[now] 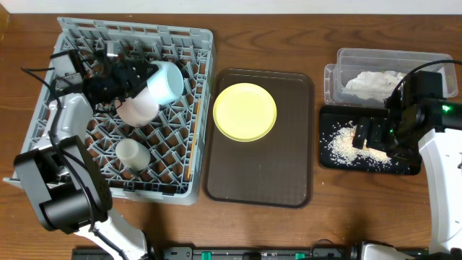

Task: Sort waste into correct bins and load items into the dishwasher
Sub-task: 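Carry the blue bowl left and set it in the dish rack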

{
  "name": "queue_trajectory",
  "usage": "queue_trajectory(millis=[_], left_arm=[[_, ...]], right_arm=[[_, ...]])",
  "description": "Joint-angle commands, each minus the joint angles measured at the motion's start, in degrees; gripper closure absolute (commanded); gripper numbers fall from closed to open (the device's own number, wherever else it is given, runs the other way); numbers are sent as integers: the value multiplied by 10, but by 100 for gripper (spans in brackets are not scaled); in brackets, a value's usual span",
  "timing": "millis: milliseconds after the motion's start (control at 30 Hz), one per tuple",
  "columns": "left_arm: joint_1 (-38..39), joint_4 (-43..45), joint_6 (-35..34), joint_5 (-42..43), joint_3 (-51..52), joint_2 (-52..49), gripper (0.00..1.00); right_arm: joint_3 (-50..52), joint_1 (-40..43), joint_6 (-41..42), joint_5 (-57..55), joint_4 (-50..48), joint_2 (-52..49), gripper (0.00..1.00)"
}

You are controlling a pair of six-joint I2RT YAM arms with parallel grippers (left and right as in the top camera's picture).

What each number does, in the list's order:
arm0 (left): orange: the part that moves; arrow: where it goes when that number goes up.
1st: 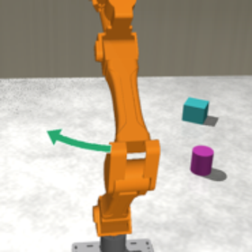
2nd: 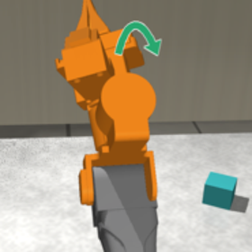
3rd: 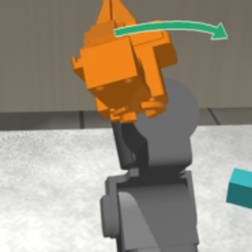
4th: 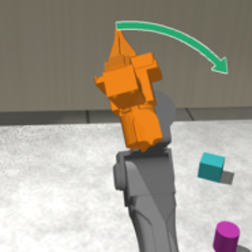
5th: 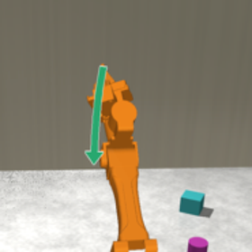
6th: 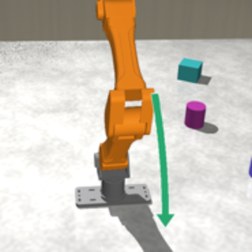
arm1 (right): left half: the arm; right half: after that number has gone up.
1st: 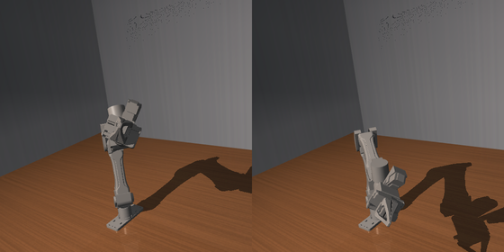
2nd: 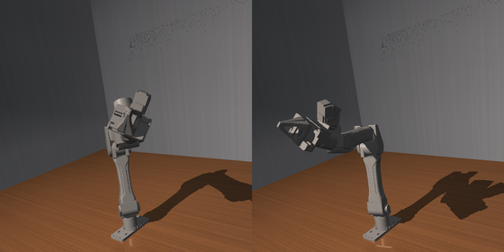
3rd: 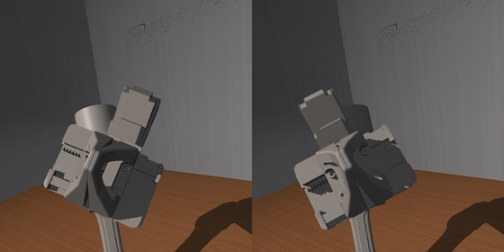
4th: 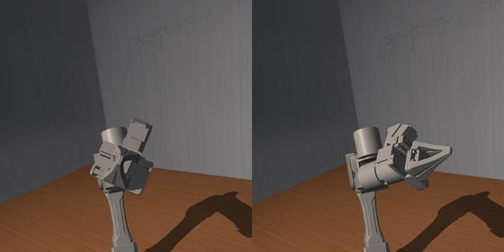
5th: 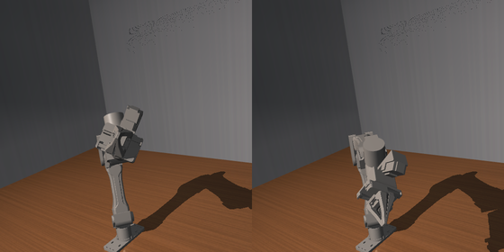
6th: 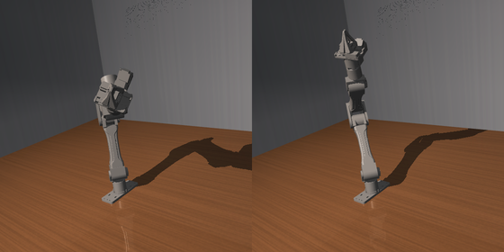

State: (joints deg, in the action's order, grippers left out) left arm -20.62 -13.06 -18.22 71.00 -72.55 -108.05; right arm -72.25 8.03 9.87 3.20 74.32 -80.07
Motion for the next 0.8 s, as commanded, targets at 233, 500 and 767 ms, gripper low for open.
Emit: queue_trajectory(millis=[233,500,767], left_arm=[[-29,1,5,-27,-4,71,14],[60,-119,70,-198,-4,239,12],[347,-231,120,-553,-4,245,5]], right_arm=[[-4,5,3,3,1,6,1],[-4,5,3,3,-1,6,1],[-4,5,3,3,-4,6,1]])
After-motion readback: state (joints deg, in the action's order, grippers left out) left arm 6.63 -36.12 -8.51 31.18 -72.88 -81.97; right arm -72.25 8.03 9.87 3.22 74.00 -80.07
